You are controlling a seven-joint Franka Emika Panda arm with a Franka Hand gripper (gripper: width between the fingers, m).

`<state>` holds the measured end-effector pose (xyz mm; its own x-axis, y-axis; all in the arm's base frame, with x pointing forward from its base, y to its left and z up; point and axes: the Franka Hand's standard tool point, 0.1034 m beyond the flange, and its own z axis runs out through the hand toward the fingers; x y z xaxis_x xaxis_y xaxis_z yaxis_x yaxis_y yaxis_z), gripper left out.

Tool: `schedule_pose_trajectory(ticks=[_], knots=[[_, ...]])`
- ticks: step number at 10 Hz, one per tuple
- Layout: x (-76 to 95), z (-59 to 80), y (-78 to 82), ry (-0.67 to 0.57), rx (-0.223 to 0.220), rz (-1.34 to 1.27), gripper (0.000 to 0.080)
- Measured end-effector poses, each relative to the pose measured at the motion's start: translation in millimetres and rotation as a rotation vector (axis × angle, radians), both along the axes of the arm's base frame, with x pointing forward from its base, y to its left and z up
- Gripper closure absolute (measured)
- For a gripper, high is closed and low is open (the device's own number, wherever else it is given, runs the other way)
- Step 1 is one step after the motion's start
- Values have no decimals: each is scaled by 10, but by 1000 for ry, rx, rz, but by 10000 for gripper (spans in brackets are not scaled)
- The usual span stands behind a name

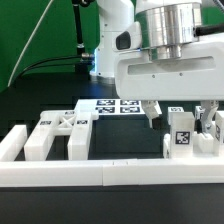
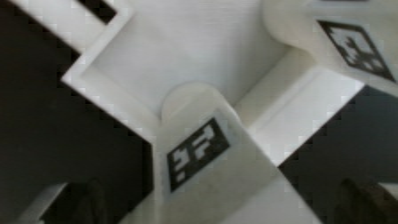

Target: Assemble chair

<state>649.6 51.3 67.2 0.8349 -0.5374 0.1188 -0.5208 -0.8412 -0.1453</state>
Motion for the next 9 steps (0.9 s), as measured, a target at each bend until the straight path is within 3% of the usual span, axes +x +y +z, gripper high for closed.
schedule_pose_trajectory(ticks=[1,3,5,6,7,9], knots=[[28,13,11,-12,-53,201,151],[24,8,-2,-8,-42,138,151],[24,8,-2,-6,-37,105,375],[24,8,-1,-3,-26,48,375],[19,4,-20,2,-13,-36,509],[12,6,-46,22,25,-243,509]])
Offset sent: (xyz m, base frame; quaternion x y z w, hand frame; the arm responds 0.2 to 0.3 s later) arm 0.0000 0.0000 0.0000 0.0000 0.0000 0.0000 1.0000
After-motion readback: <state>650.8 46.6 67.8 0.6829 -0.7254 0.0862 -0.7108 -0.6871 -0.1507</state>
